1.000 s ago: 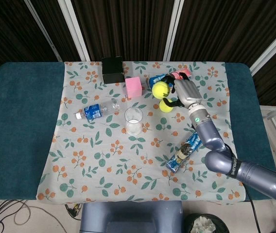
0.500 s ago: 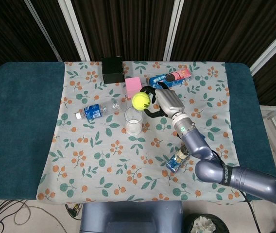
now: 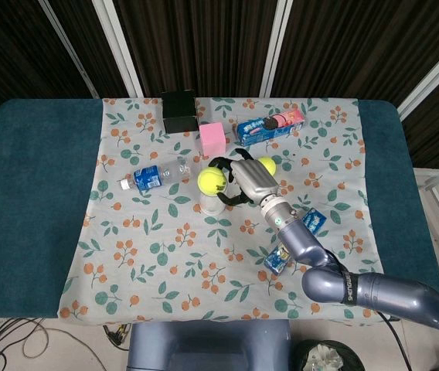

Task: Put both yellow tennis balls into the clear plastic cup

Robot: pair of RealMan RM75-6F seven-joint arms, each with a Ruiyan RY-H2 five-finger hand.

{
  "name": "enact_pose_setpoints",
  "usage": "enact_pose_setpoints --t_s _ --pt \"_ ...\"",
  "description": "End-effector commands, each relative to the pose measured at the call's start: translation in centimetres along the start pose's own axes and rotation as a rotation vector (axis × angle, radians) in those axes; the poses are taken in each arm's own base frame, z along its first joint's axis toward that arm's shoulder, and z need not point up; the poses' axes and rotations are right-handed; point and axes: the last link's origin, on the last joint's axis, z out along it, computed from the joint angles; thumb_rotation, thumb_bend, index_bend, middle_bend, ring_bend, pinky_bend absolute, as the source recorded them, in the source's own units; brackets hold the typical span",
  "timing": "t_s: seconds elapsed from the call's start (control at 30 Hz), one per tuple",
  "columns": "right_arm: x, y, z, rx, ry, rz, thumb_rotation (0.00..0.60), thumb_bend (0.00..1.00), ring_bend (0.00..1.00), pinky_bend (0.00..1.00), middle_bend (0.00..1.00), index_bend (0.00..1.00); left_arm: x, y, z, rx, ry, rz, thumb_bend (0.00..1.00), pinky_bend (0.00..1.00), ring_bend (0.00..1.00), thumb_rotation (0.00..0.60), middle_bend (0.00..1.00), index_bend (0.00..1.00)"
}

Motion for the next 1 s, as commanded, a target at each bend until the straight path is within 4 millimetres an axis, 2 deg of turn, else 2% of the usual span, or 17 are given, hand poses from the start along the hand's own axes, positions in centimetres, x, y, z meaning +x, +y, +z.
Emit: enact_pose_setpoints --t_s 0.03,0.2,0.3,0.37,0.47,0.6,1.0 --pt "-0.49 0.13 0.44 -0.008 -0.001 -0.016 0.6 0.48 0.46 0.0 0.4 0.56 0.01 0.02 -0.01 -0.002 0.0 0.0 0.09 0.04 0.0 0.6 0.0 0.03" --pt "-0.76 0.43 0.89 -0.023 -0.003 -0.018 0.6 0.48 0.45 0.0 0.4 0.56 0.01 0.05 -0.02 -0.004 -0.001 0.0 0.09 0.04 0.0 0.6 0.0 0.03" --pt "-0.77 0.53 1.08 -0.028 -0.006 -0.03 0.6 0.48 0.38 0.0 0.37 0.54 0.04 -0.01 0.01 -0.001 0.0 -0.001 0.09 0.04 0.0 0.6 0.0 0.03" --pt "-0.74 0.54 1.14 -0.03 -0.011 -0.029 0.6 0.48 0.3 0.0 0.3 0.48 0.05 -0.02 0.01 0.0 0.0 -0.001 0.09 0.04 0.0 0.6 0.0 0.03" --pt "-0.64 0.49 1.14 -0.032 -0.025 -0.02 0.6 0.48 0.23 0.0 0.23 0.39 0.04 -0.01 0.0 -0.001 0.0 -0.001 0.09 0.04 0.0 0.6 0.0 0.03" --pt "-0.45 0.45 1.09 -0.036 -0.042 -0.009 0.6 0.48 0.18 0.0 0.18 0.35 0.03 -0.02 0.0 0.0 -0.001 0.0 0.09 0.04 0.0 0.6 0.0 0.03" --pt "0.04 0.19 1.15 -0.046 -0.031 0.0 0.6 0.47 0.08 0.0 0.11 0.29 0.02 -0.02 -0.01 0.004 0.0 0.002 0.09 0.04 0.0 0.6 0.0 0.03"
